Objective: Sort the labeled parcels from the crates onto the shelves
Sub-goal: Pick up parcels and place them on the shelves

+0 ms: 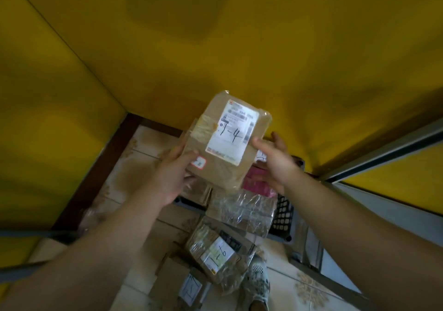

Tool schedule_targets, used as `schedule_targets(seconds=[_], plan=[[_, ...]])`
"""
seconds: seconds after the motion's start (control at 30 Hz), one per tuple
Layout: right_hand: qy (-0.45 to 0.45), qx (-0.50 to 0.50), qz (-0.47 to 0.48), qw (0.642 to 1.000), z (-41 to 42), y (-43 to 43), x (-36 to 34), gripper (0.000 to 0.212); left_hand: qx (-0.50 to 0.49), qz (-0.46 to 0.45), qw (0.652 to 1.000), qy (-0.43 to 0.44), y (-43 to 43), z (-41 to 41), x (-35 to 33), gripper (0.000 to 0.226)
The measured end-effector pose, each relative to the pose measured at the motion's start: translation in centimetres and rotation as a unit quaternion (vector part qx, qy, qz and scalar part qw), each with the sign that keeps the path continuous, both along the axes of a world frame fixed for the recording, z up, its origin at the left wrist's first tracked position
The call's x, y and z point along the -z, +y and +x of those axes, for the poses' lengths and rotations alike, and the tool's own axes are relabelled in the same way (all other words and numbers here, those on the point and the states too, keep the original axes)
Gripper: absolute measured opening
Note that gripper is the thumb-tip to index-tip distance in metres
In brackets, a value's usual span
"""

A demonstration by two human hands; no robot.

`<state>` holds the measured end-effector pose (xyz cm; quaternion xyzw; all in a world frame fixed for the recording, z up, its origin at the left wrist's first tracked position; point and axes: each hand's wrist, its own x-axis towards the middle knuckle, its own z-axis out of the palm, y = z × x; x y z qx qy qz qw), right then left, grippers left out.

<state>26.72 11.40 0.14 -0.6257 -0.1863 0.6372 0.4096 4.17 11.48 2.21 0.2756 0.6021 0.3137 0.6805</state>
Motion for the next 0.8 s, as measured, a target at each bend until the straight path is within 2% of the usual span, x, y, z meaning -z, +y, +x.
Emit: schedule_targets(seconds=[0.03,0.1,0.2,0.3,0.4,0.47,0.53,0.63,0.7,0.8], plan=[[0.021,-0.017,-0.007,1.000,-1.1,-0.4,0.3,0.064,0.000,0.002,1.000,-0.008,-0.5,0.9,0.3,0.039],[0.023,-0.025,-0.009,0.999,-2.1,-0.9,1.3,0.052,0.030,0.002,1.000,-0.005,-0.7,2.0,0.8,0.045],[0.003,-0.044,0.009,0.999,-1.3,-0.9,2.5,0.048,0.084,-0.013,0.996,0.013,0.6,1.0,1.0,0.046],[-0.017,-0.107,0.029,0.994,-1.3,-0.7,2.7,0.043,0.124,-0.002,0.991,0.045,1.7,0.7,1.2,0.056],[-0.053,-0.147,0.023,0.987,-1.4,0.2,3.3,0.036,0.069,0.040,0.996,0.046,2.9,1.2,2.0,0.053],[-0.129,-0.149,0.015,0.980,-0.1,1.4,4.9,0.048,0.016,0.068,0.996,0.047,3.8,0.8,2.6,0.048],[-0.247,-0.168,0.003,0.954,1.9,2.5,7.8,0.062,-0.014,0.101,0.993,0.064,4.4,0.4,3.5,0.047],[-0.389,-0.258,-0.024,0.884,5.1,3.8,12.9,0.076,-0.009,0.100,0.992,0.083,5.0,0.3,5.2,0.052],[-0.432,-0.311,-0.042,0.845,6.5,4.6,15.7,0.080,-0.019,0.073,0.993,0.092,5.2,0.7,6.2,0.049],[-0.459,-0.360,-0.057,0.810,7.4,5.5,18.5,0.085,-0.062,0.059,0.989,0.117,5.8,1.4,7.1,0.042]])
